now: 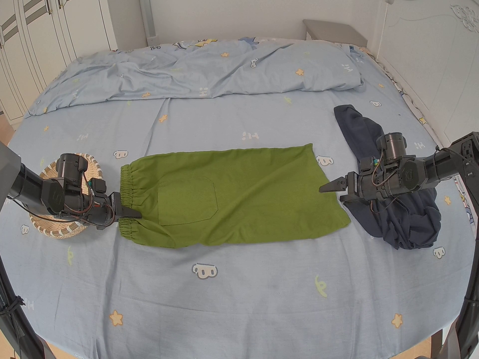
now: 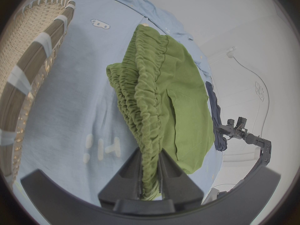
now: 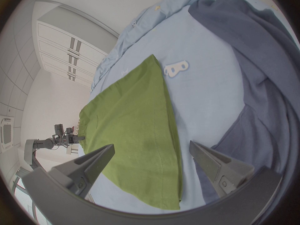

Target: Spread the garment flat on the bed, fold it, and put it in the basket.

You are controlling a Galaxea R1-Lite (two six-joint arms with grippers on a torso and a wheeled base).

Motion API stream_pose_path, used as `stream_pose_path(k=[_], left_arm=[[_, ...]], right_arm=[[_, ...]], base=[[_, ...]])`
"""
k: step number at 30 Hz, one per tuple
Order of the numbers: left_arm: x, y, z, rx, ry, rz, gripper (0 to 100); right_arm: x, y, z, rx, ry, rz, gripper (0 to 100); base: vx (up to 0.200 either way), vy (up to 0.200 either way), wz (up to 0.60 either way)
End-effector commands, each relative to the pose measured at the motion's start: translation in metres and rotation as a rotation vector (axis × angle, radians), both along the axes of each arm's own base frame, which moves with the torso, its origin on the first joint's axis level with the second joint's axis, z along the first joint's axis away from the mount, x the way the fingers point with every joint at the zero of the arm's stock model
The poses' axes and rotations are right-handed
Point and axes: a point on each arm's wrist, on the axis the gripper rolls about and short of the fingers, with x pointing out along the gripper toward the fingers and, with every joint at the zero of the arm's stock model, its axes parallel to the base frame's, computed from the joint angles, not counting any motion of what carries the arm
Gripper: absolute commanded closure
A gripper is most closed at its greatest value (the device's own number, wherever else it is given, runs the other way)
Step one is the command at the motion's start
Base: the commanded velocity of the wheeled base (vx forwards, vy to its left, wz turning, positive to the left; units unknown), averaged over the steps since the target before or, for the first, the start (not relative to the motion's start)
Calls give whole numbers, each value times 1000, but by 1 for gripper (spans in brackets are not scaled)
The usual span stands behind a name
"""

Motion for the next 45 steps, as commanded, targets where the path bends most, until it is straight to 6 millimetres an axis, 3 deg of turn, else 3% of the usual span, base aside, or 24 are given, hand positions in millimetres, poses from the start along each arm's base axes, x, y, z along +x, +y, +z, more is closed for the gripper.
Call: stream_pose_path(k=[1, 14, 34, 35, 45], left_arm=[[0, 1, -1, -1, 4, 4, 100], [-1, -1, 0, -1, 0, -3, 100], [-1, -1, 1, -1, 0, -4, 100], [-1, -1, 1, -1, 0, -4, 100], [-1, 0, 1, 1, -2, -1, 100]], right_arm=[[4, 1, -16, 1, 35, 6, 0], [4, 6, -21, 108, 64, 104, 0], [7, 10, -31, 122, 92, 114, 0], [7, 9, -30, 125, 92, 113, 100], [12, -5, -23, 137, 76, 79, 100]], base=[[0, 0, 0], [0, 0, 0], [0, 0, 0], [0, 0, 0], [0, 0, 0]])
